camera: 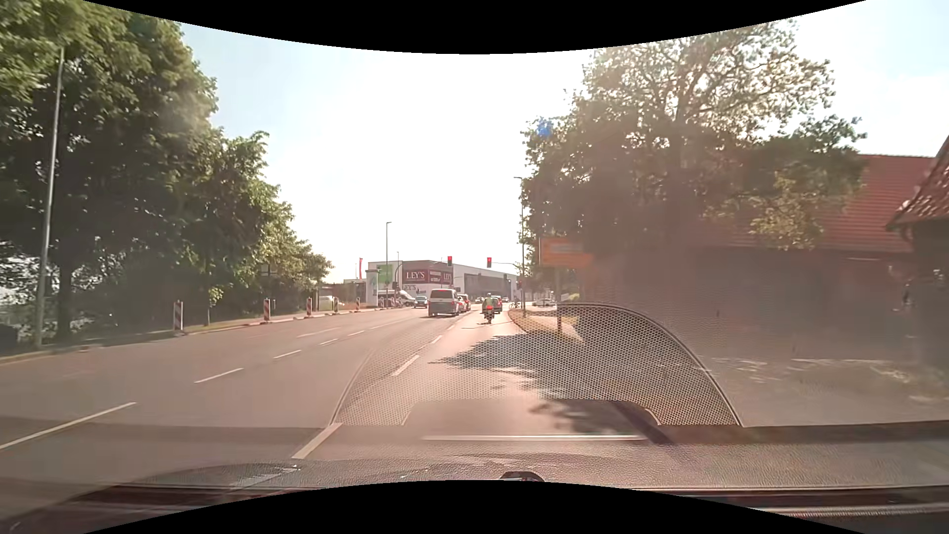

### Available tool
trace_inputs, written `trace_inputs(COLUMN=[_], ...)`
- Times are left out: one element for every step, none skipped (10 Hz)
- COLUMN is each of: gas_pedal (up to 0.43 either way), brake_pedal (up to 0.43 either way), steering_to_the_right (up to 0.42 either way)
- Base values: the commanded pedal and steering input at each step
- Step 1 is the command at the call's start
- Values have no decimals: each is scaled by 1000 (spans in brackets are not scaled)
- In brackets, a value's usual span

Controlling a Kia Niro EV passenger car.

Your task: Follow the waypoints while adhering to traffic rules and regulations

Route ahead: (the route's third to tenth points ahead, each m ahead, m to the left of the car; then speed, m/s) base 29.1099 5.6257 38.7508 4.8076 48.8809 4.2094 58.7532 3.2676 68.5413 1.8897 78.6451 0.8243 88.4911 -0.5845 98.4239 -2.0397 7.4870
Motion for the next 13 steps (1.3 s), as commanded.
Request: trace_inputs(gas_pedal=[28, 28, 28, 28, 28, 28, 28, 28, 28, 28, 28, 28, 28], brake_pedal=[0, 0, 0, 0, 0, 0, 0, 0, 0, 0, 0, 0, 0], steering_to_the_right=[1, 1, 1, 1, 1, 1, 1, 1, 1, 1, 1, 1, 2])
